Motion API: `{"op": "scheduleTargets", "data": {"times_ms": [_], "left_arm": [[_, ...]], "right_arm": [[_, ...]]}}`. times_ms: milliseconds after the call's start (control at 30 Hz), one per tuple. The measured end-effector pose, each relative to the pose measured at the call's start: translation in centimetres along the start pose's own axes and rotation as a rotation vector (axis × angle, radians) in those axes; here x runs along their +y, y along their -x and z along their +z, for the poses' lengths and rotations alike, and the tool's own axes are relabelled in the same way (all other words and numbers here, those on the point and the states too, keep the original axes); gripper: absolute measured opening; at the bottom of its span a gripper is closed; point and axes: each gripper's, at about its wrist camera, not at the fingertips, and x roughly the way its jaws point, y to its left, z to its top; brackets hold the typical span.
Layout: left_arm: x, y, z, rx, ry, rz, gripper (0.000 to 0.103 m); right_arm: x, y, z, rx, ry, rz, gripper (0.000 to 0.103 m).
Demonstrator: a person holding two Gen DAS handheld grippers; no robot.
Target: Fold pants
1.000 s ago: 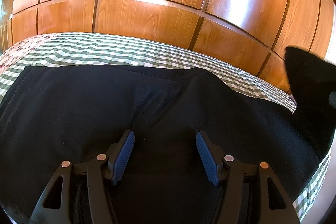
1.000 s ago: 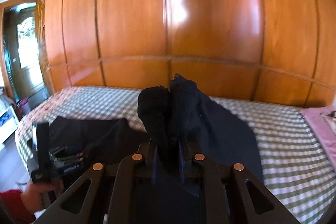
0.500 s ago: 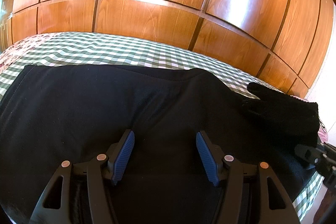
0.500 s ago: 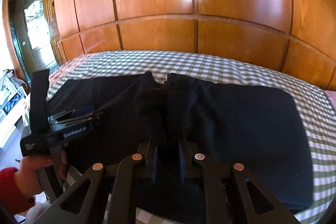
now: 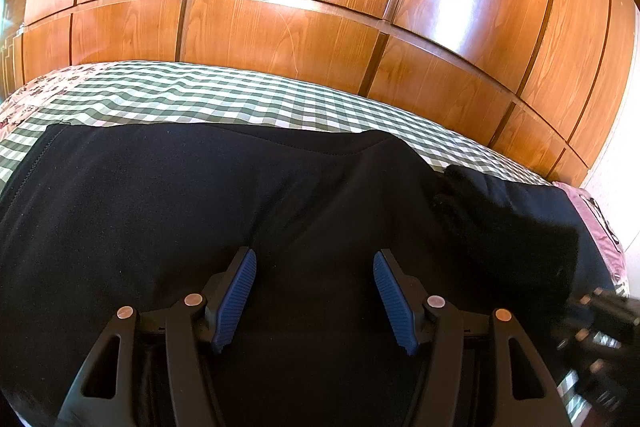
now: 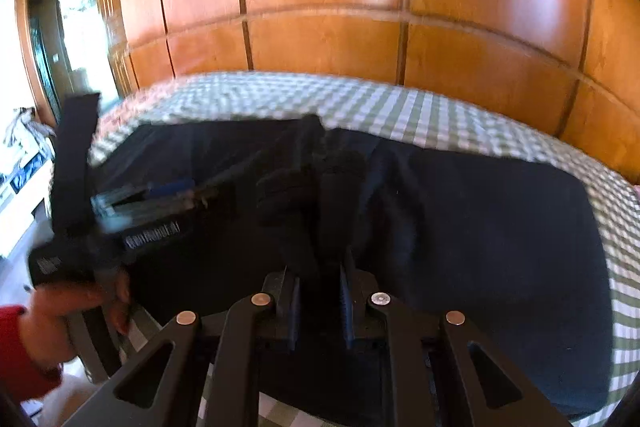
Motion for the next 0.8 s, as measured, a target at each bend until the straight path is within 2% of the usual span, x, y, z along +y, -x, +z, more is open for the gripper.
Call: {"op": "scheduleTargets", "data": {"times_ms": [267,333,400,433,600,700,800], "left_arm": [[0.0,0.0,0.0,0.0,0.0,0.001,0.062],[0.0,0.0,0.0,-0.001,0.002,0.0,0.062],[0.0,0.0,0.0,0.0,0.005,-0.002,0.062],[0.1,0.0,0.0,-0.001,0.007,-0.005,0.062],[0.8,0.3,-0.1,-0.012,0.047,-0.062,0.064],[1.3,0.5,0.0,-0.017,0.082,-0.095,0.066],[1.0,0.9,0.4,0.0,0.094,-0.097,0.066]], "right_arm": [[0.6,-0.3,-0.6,-0.027,0.051,-0.011,0.027],[0.7,0.0,-0.6,-0.031,0.043,0.014,0.033],[0.4,0.7,-0.7,-0.035,0.012,0.079,0.047],[0.3,1.0,-0.7,-0.04,-0.006,0.11,0.05],[-1.3,3.5,-1.4,-0.08,-0.082,0.165,0.05],[-2.7,5.1,-2.1,-0.115,-0.122,0.141,0.05],[-4.8,6.6,-2.6,-0.145,-0.178,0.093,0.05]]}}
